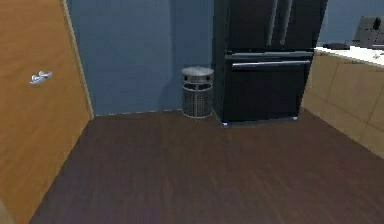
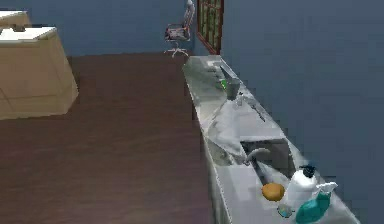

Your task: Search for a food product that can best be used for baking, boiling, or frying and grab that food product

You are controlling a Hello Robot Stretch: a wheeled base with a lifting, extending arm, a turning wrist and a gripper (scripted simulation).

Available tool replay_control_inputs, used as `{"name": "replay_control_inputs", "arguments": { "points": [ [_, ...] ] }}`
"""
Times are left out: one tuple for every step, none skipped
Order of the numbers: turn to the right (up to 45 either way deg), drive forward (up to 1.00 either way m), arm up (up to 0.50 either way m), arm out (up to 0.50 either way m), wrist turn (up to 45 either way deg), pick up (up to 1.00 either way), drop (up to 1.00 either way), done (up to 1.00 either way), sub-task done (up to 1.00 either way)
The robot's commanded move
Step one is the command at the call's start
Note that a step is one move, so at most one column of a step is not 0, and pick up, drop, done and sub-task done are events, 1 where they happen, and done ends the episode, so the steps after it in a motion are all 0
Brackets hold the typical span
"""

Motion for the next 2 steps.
{"name": "replay_control_inputs", "arguments": {
  "points": [
    [27.0, 0.00, 0.00, 0.00, 0.0, 0.00, 0.00, 0.00, 0.00],
    [0.0, 0.00, 0.50, 0.00, 0.0, 0.00, 0.00, 0.00, 0.00]
  ]
}}
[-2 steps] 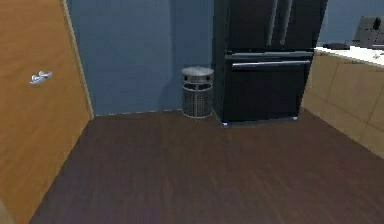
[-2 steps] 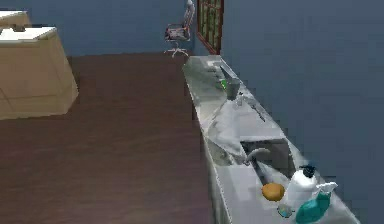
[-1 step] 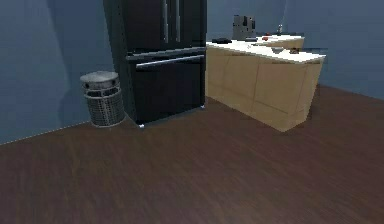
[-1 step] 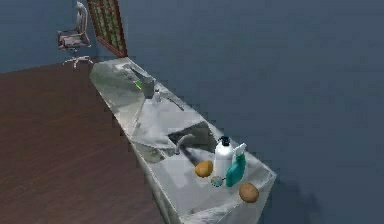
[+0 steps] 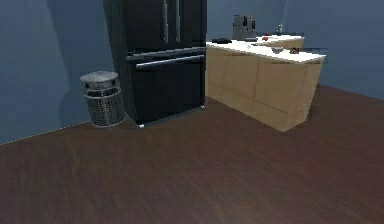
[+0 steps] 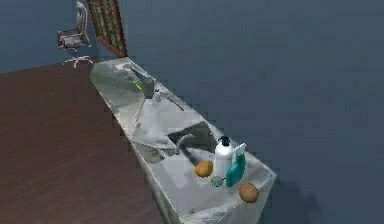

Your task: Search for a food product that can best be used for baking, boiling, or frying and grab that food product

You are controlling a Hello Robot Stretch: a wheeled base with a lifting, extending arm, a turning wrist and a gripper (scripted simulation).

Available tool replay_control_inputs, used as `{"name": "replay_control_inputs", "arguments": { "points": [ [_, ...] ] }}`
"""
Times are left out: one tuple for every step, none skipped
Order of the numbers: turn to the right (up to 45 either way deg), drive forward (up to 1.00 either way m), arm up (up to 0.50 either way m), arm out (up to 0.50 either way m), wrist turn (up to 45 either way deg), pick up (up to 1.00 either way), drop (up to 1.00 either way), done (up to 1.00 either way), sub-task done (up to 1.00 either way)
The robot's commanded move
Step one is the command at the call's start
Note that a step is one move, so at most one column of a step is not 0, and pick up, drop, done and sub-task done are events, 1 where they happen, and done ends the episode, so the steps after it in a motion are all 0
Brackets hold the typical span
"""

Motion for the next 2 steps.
{"name": "replay_control_inputs", "arguments": {
  "points": [
    [0.0, 0.00, 0.26, 0.00, 0.0, 0.00, 0.00, 0.00, 0.00],
    [0.0, 0.00, 0.00, 0.32, 0.0, 0.00, 0.00, 0.00, 0.00]
  ]
}}
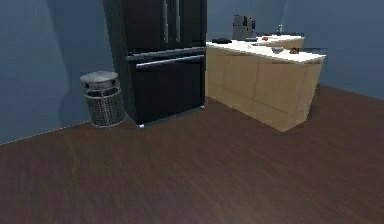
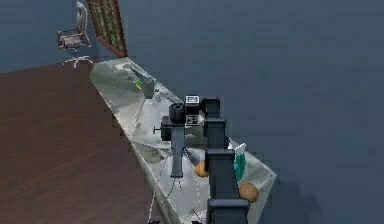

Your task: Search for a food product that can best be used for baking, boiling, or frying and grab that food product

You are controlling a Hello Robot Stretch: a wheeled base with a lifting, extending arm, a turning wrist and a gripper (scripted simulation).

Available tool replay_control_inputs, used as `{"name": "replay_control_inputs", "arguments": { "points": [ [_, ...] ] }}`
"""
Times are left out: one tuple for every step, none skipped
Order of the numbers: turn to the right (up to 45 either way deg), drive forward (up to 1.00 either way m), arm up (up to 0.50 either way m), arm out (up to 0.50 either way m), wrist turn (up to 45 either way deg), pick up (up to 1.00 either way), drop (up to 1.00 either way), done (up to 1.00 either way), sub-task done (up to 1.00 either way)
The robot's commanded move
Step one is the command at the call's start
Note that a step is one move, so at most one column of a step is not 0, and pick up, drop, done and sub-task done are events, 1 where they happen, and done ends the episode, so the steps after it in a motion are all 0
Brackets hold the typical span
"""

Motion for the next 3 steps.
{"name": "replay_control_inputs", "arguments": {
  "points": [
    [0.0, 0.00, 0.00, 0.00, 45.0, 0.00, 0.00, 0.00, 0.00],
    [0.0, 0.00, 0.00, 0.00, 45.0, 0.00, 0.00, 0.00, 0.00],
    [0.0, 0.00, 0.00, 0.00, 45.0, 0.00, 0.00, 0.00, 0.00]
  ]
}}
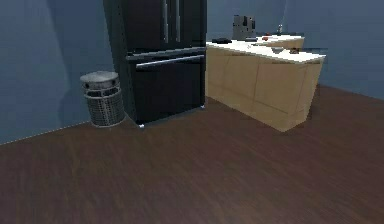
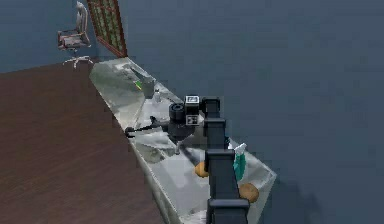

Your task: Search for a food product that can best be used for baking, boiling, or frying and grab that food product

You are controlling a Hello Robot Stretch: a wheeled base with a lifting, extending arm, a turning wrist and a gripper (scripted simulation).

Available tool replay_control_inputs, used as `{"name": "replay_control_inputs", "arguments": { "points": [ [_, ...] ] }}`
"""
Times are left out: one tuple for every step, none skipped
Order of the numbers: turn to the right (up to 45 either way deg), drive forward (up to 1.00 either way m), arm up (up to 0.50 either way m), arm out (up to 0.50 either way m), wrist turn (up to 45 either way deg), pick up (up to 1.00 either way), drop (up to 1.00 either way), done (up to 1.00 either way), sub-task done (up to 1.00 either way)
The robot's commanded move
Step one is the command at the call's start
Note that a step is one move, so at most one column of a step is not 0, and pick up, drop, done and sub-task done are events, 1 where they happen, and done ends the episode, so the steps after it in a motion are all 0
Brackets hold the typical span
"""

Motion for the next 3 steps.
{"name": "replay_control_inputs", "arguments": {
  "points": [
    [0.0, 0.00, 0.00, 0.00, 45.0, 0.00, 0.00, 0.00, 0.00],
    [0.0, 0.00, 0.00, 0.00, 21.0, 0.00, 0.00, 0.00, 0.00],
    [0.0, 0.00, -0.30, 0.00, 0.0, 0.00, 0.00, 0.00, 0.00]
  ]
}}
